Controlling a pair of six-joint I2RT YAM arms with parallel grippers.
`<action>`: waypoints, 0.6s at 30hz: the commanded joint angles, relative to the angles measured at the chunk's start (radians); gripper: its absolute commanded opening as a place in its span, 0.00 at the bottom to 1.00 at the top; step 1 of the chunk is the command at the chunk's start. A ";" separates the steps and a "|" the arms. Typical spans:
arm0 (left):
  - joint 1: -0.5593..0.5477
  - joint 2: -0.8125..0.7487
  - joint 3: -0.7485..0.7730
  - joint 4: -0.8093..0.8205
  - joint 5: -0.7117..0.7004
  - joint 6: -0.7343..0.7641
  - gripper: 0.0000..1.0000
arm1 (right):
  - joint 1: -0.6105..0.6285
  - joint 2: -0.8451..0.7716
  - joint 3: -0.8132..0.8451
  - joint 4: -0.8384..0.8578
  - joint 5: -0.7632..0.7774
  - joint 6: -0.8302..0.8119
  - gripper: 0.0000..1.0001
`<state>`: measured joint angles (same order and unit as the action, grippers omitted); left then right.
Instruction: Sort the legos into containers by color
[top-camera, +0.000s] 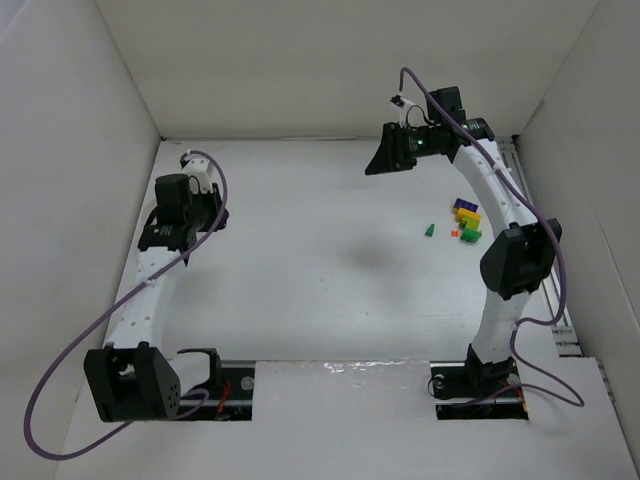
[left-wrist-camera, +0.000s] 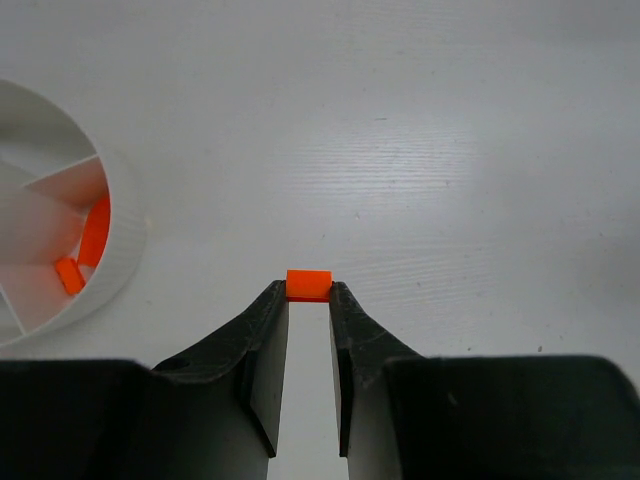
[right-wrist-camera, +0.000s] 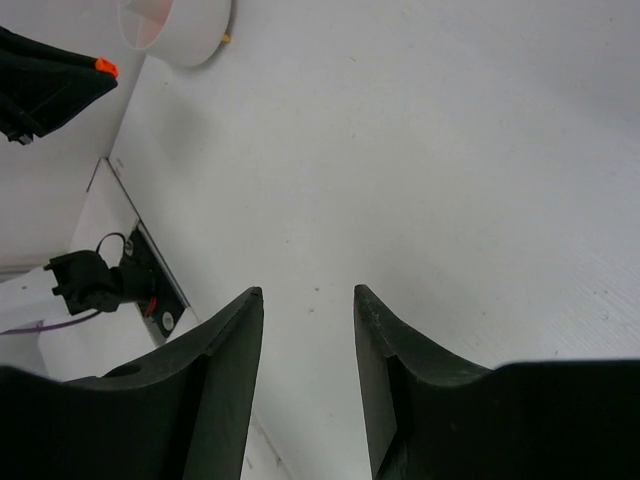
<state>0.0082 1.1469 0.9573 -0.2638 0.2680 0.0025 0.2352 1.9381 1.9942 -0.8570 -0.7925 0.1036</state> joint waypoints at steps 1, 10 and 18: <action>0.007 -0.004 0.052 -0.046 -0.116 -0.110 0.00 | -0.005 -0.050 -0.005 0.026 0.026 -0.018 0.47; 0.007 0.052 0.095 -0.098 -0.351 -0.291 0.00 | -0.005 -0.050 -0.005 0.026 0.026 -0.018 0.47; 0.064 0.117 0.115 -0.120 -0.463 -0.372 0.00 | 0.004 -0.041 -0.005 0.026 0.035 -0.018 0.47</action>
<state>0.0498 1.2469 1.0187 -0.3691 -0.1265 -0.3069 0.2352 1.9381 1.9923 -0.8570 -0.7658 0.1009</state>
